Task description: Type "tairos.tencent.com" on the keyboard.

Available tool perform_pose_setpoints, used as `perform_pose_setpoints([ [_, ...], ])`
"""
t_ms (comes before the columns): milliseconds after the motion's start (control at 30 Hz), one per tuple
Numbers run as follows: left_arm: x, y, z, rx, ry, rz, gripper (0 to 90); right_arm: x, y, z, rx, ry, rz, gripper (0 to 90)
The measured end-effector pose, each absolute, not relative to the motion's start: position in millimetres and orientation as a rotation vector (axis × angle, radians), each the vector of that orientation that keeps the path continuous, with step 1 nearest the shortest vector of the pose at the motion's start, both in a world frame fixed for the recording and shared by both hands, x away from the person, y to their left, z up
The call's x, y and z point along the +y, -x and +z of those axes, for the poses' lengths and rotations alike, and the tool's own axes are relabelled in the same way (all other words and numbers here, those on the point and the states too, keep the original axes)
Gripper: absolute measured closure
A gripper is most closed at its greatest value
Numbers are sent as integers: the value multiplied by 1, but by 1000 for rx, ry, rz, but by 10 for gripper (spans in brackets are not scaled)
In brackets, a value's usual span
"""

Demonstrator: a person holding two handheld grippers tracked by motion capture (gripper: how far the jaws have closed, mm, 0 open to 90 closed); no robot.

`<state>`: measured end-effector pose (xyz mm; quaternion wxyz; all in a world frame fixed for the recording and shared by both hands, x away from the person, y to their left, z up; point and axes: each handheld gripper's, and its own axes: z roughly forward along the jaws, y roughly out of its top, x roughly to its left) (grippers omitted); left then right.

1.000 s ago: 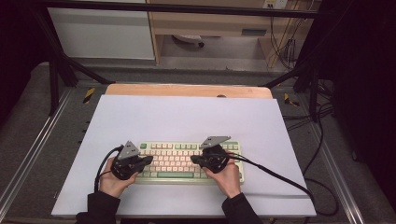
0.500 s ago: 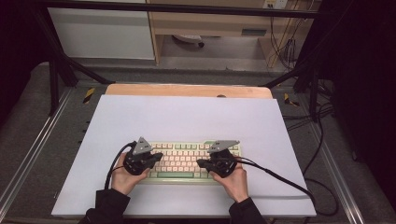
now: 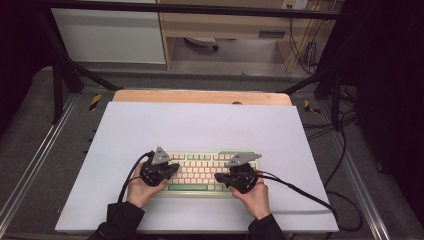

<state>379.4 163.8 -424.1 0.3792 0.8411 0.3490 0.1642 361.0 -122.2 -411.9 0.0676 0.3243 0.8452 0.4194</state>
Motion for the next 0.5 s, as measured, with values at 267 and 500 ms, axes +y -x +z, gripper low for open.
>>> perform_pose_setpoints([
  [267, 163, -379, -426, 883, -2148, 415, 898, -122, -361, -414, 2550, -982, 1260, 900],
  [500, 162, -379, -429, 878, -2156, 415, 898, -123, -361, -415, 2550, -984, 1259, 900],
])
